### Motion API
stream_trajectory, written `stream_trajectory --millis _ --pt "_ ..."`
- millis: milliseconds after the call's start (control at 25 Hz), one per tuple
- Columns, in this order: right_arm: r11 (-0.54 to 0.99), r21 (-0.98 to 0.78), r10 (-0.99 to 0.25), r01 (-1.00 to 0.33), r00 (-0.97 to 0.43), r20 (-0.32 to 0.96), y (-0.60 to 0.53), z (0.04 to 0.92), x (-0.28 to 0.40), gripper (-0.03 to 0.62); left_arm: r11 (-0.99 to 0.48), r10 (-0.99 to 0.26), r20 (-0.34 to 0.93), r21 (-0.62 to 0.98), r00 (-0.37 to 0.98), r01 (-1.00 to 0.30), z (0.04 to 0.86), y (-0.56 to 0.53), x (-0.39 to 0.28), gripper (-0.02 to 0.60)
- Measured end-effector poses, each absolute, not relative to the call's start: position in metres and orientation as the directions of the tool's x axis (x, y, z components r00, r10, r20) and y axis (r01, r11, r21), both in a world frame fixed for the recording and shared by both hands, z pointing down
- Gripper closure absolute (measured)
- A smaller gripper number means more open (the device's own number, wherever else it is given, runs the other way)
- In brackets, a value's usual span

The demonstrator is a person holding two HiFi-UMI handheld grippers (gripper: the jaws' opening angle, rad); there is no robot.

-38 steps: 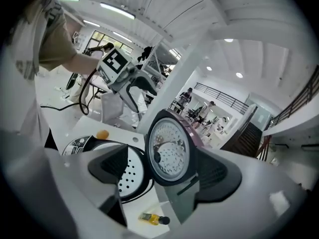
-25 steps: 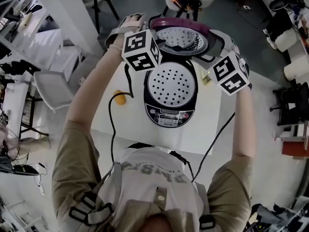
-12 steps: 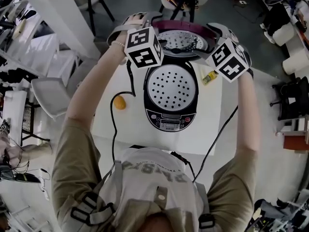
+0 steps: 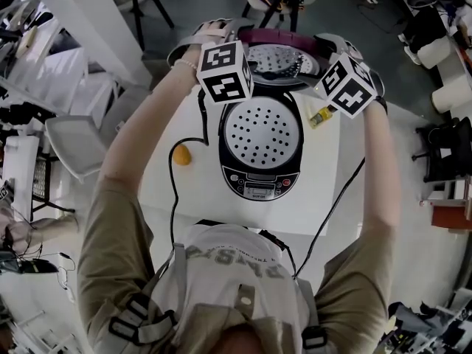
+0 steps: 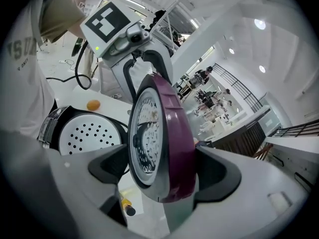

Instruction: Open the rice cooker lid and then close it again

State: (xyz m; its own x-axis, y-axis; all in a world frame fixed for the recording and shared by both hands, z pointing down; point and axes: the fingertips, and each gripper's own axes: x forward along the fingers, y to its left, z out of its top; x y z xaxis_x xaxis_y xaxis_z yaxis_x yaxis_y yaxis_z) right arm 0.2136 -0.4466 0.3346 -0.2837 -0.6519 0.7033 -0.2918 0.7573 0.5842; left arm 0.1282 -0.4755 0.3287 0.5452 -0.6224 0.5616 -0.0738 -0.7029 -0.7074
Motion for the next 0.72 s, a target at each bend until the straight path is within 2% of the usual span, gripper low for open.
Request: stream_trajectory --millis 720 --pt "0.797 0.551 -0.604 -0.249 -0.314 0.732 -0.411 0.333 0.21 0.215 -0.696 -0.635 0.58 -0.716 0.51 -0.052 0.33 -0.443 0.121 0.218"
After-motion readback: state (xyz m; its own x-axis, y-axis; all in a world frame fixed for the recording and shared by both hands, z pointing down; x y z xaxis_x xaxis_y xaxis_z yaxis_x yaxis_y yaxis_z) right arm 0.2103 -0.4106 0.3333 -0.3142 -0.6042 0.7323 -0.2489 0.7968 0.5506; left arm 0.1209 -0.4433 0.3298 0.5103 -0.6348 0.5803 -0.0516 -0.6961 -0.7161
